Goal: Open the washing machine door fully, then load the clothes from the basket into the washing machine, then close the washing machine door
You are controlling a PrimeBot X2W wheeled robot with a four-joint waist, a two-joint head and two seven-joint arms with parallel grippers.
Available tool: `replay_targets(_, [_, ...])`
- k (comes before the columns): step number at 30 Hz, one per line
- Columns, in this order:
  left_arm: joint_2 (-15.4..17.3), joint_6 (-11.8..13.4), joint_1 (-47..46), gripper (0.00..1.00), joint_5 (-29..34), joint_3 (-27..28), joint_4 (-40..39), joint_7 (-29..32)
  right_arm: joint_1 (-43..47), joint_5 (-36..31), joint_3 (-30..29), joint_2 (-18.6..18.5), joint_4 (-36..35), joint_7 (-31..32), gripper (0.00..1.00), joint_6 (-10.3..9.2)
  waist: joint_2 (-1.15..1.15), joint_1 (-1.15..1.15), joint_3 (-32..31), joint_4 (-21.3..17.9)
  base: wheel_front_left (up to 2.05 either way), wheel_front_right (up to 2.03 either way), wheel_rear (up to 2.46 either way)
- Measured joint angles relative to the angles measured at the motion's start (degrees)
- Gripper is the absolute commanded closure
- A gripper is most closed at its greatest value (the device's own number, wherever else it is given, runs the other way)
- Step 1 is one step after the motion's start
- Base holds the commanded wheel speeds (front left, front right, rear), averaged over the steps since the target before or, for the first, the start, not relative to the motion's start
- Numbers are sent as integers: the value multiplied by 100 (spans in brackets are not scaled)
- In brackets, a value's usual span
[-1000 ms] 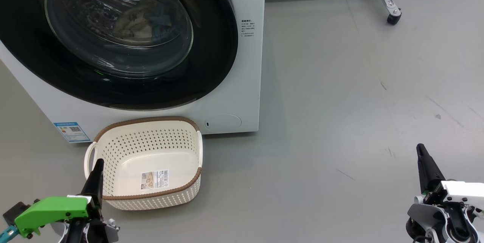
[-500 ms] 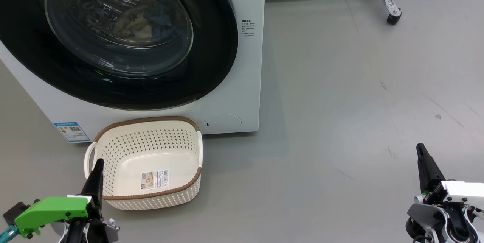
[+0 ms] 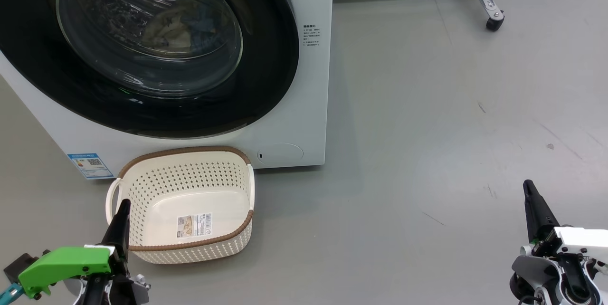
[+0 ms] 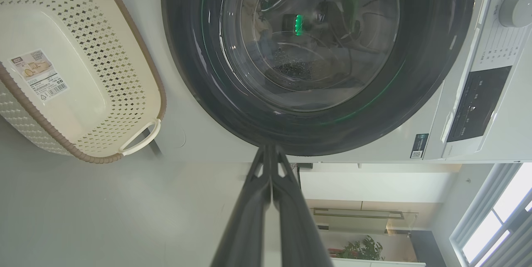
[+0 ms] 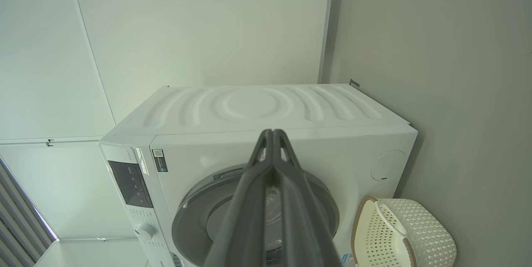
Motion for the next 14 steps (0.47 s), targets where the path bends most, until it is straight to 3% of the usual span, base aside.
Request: replay_targets(14, [0,0,0,100,0,-1,-2,-15,0,0,-1,1,0,0,100,-1,0,0,0,0,0,0,0])
